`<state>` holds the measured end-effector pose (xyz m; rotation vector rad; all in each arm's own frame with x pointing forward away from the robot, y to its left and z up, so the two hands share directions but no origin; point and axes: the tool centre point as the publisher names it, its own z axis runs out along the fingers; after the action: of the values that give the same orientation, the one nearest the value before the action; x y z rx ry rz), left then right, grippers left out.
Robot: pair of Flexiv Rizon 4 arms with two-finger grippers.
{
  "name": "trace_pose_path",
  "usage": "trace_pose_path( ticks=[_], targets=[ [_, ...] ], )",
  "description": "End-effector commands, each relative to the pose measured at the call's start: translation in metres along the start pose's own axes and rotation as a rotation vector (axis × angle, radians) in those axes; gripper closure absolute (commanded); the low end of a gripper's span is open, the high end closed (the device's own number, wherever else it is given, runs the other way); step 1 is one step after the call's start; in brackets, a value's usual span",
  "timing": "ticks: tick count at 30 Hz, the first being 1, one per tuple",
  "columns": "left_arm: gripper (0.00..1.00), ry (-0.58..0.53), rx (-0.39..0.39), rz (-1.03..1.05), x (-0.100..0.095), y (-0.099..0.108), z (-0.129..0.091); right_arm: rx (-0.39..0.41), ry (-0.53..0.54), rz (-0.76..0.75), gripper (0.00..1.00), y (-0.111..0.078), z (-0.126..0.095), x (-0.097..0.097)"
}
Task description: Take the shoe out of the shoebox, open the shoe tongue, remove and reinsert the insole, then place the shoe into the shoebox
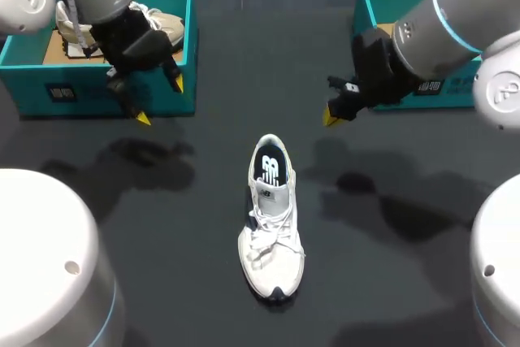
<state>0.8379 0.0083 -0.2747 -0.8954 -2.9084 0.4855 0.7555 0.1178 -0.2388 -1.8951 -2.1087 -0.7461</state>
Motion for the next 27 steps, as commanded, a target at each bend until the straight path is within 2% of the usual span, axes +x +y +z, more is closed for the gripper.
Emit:
trace_pose_path(
  ticks=[1, 6, 17, 19, 21, 24, 27],
  targets=[
    [0.0, 0.048, 0.004, 0.049, -0.012, 0.016, -0.015, -0.053, -0.213, 0.029, 1.0, -0.011, 0.013, 0.019],
    [0.0, 0.052, -0.021, 0.146, -0.019, 0.032, -0.027, -0.038, -0.35, 0.114, 1.0, -0.016, 0.026, 0.039],
    [0.0, 0.052, -0.021, 0.146, -0.019, 0.032, -0.027, -0.038, -0.35, 0.114, 1.0, -0.016, 0.026, 0.039],
    [0.0, 0.052, -0.021, 0.146, -0.019, 0.032, -0.027, -0.016, -0.448, 0.086, 1.0, -0.01, 0.036, 0.052],
    [0.0, 0.052, -0.021, 0.146, -0.019, 0.032, -0.027, -0.004, -0.499, 0.029, 1.0, -0.007, 0.048, 0.063],
    [0.0, 0.052, -0.021, 0.146, -0.019, 0.032, -0.027, 0.002, -0.553, 0.007, 1.0, -0.006, 0.065, 0.071],
    [0.0, 0.052, -0.021, 0.146, -0.019, 0.032, -0.027, 0.003, -0.67, 0.006, 1.0, -0.011, 0.079, 0.074]
  ],
)
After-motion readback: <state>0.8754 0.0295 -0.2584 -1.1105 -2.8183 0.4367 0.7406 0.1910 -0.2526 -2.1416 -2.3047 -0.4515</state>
